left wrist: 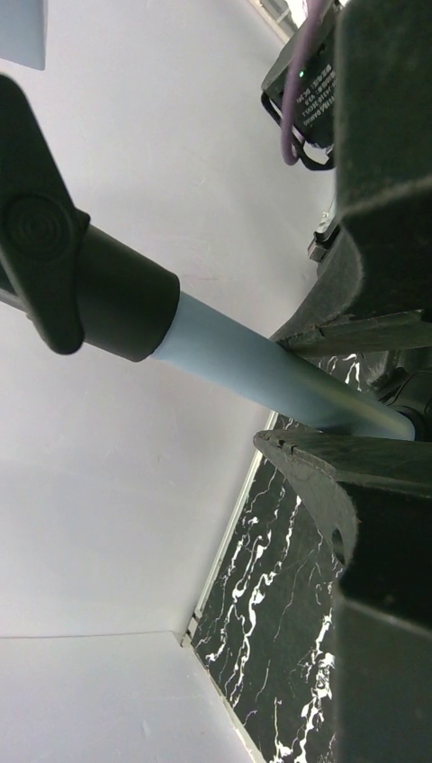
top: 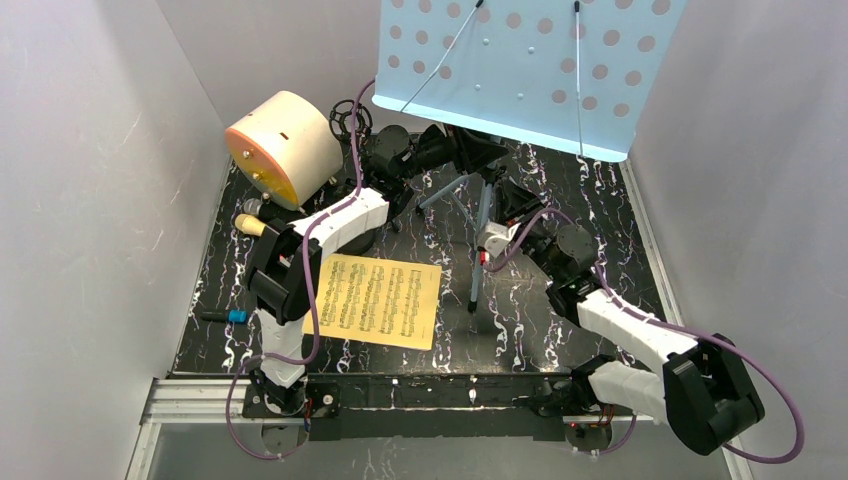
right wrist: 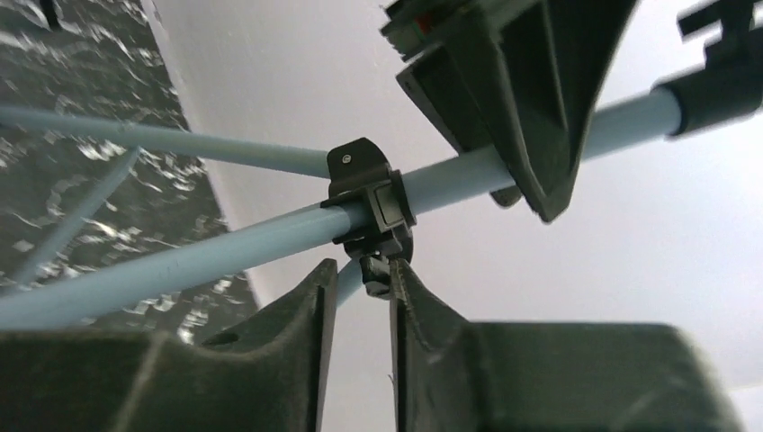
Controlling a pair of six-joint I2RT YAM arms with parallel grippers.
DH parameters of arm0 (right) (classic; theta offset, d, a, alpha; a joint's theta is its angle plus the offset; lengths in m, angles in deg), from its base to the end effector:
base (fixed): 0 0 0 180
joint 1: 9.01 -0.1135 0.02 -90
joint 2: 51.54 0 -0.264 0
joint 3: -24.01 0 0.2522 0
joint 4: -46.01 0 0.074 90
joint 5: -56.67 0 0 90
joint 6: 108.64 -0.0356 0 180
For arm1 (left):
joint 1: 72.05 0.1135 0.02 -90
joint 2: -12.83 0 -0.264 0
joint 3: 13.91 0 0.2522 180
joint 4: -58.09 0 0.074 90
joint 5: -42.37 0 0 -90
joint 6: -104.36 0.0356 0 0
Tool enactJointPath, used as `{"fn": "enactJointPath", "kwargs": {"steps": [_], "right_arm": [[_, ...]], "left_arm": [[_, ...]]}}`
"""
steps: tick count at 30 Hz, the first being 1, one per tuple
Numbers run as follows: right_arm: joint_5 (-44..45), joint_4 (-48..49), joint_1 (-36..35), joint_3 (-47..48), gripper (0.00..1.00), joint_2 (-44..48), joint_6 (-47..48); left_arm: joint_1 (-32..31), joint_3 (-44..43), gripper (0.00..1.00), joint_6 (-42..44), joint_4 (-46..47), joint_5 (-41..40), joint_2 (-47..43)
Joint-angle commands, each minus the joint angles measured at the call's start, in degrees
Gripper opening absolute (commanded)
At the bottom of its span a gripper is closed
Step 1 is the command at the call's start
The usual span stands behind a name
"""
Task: Pack up the instrument practice props
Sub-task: Unscrew the knob on the music stand.
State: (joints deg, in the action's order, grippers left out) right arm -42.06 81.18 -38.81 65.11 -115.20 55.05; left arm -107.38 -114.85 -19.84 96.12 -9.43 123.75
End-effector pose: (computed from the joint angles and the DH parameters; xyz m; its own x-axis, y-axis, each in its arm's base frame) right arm 0.2076 0.1251 0.2772 0.6480 -0.7221 -0.2423 0.0078 0.3243 -0.9459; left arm 0.3566 -0.2797 0.3643 -0.1884 -0.4079 -0.8934 0.9598 0.1164 -0.2555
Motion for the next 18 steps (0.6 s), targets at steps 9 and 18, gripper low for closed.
{"fn": "enactJointPath", "kwargs": {"steps": [9, 18], "right_arm": [[6.74, -8.96, 1.68, 0.60, 0.78, 4.97, -69.68], [-2.02, -17.60, 10.85, 5.38, 0.92, 7.09, -101.06]], "left_arm": [[1.58, 1.00, 0.00, 0.21, -8.55, -4.90, -1.26], [1.50, 0.60, 0.00, 0.01, -8.55, -4.30, -0.91]]}}
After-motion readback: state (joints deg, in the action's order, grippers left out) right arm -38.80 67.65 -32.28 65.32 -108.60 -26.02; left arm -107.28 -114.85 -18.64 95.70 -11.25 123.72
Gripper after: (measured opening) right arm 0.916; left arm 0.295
